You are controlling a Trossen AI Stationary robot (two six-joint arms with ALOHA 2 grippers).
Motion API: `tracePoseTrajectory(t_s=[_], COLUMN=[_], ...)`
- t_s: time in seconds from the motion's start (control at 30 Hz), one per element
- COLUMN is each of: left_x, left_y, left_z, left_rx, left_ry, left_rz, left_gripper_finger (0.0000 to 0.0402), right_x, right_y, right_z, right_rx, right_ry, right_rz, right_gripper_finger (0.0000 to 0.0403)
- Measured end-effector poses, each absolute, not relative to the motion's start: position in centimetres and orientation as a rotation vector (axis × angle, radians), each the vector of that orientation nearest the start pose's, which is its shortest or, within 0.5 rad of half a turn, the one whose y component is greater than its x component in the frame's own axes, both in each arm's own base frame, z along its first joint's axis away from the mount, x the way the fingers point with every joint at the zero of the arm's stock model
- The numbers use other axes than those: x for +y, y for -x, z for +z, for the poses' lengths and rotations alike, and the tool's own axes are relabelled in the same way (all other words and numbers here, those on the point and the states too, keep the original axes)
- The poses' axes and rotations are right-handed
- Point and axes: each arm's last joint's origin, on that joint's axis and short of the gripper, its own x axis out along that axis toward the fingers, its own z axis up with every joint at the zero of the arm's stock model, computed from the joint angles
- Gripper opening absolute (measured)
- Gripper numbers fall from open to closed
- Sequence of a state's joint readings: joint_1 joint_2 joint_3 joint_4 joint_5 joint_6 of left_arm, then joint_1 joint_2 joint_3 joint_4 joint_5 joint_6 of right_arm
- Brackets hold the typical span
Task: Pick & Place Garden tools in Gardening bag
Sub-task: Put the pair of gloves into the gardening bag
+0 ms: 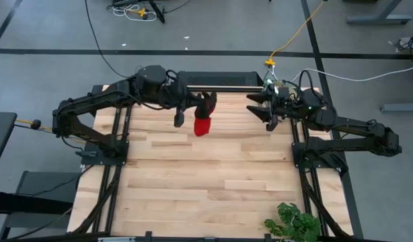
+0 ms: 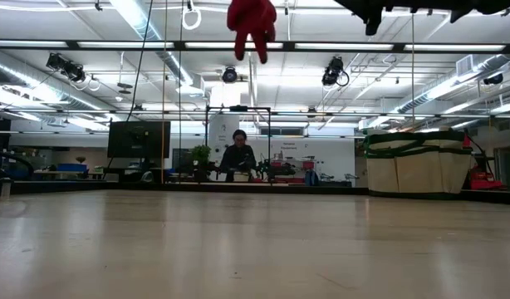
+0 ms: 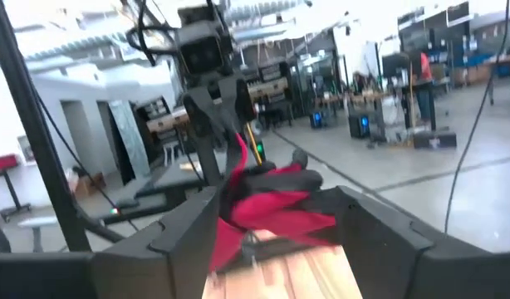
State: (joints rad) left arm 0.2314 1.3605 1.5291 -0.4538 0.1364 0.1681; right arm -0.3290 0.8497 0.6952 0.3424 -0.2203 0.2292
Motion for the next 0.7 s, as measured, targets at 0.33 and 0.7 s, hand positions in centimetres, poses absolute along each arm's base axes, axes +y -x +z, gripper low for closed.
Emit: tracePoseTrajectory(t_s=[0.33, 0.7], left_x=[6.3, 6.1], left_y=[-28.4, -28.5], left_z=[44.1, 45.0], left_rx=[0.221, 0.118], left_ry=[-0.12, -0.112], left_rz=[0.076, 0.003], left_gripper_finger=[0.0006, 0.0006], right_x=[-5.5, -5.7], right_y=[-17.9, -18.9], right_z=[35.6, 40.1], right_rx=[-0.346, -0.305], right_ry=[-0.21, -0.208], right_rz=[-0.057, -0.043], right_gripper_finger=[0.024, 0.024])
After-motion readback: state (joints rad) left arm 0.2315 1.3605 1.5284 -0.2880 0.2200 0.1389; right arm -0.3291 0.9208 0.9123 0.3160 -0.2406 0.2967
